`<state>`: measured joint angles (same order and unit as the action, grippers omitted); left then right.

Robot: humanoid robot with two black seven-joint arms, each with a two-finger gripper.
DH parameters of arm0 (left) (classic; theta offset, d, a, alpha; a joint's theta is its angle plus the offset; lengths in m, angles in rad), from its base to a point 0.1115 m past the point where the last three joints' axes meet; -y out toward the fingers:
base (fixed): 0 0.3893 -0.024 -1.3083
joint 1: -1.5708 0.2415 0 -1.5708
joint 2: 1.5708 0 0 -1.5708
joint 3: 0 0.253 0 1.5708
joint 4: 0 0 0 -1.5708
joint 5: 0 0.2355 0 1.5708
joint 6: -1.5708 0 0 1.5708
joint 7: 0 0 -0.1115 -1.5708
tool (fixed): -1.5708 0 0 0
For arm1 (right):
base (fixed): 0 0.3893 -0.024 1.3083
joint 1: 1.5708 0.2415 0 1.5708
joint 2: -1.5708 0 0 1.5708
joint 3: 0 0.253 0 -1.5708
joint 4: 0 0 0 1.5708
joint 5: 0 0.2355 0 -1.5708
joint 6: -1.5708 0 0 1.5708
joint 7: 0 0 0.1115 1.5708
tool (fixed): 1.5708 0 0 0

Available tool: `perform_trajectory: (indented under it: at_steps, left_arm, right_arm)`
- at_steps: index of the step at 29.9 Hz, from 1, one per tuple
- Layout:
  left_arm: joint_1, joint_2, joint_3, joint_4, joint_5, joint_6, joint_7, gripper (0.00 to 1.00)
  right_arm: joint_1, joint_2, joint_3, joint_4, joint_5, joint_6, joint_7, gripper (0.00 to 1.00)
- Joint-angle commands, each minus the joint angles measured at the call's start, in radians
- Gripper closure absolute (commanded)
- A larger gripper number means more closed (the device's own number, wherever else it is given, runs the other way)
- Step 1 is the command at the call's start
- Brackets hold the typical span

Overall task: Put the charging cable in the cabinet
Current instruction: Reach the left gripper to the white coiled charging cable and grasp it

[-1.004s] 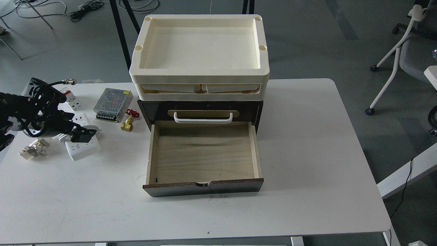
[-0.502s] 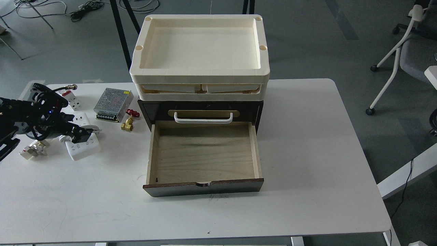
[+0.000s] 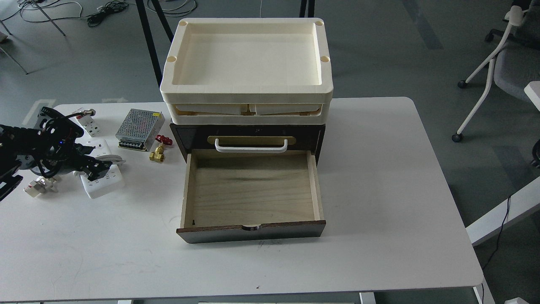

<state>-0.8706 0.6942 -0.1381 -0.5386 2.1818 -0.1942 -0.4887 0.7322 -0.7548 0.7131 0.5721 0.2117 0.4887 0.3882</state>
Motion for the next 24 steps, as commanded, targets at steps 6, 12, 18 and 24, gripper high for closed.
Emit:
perform_trajectory:
  at_steps: [6, 12, 18, 24]
  left_arm:
    - [0.002, -0.016, 0.044, 0.058, 0.000, 0.024, 0.000, 0.49]
    - [0.002, -0.015, 0.080, 0.060, 0.000, 0.035, 0.000, 0.60]
    - [0.004, -0.015, 0.080, 0.057, 0.000, 0.082, 0.000, 0.89]
    - [-0.001, -0.015, 0.080, 0.054, 0.000, 0.085, 0.000, 0.98]
  right_arm:
    - [0.000, 0.002, 0.000, -0.035, 0.000, 0.000, 0.000, 0.00]
    - [-0.005, 0.002, 0.000, -0.037, 0.000, 0.000, 0.001, 0.00]
    - [-0.010, 0.002, 0.000, -0.038, 0.000, 0.000, 0.001, 0.00]
    - [-0.010, 0.005, 0.000, -0.055, 0.000, 0.000, 0.001, 0.00]
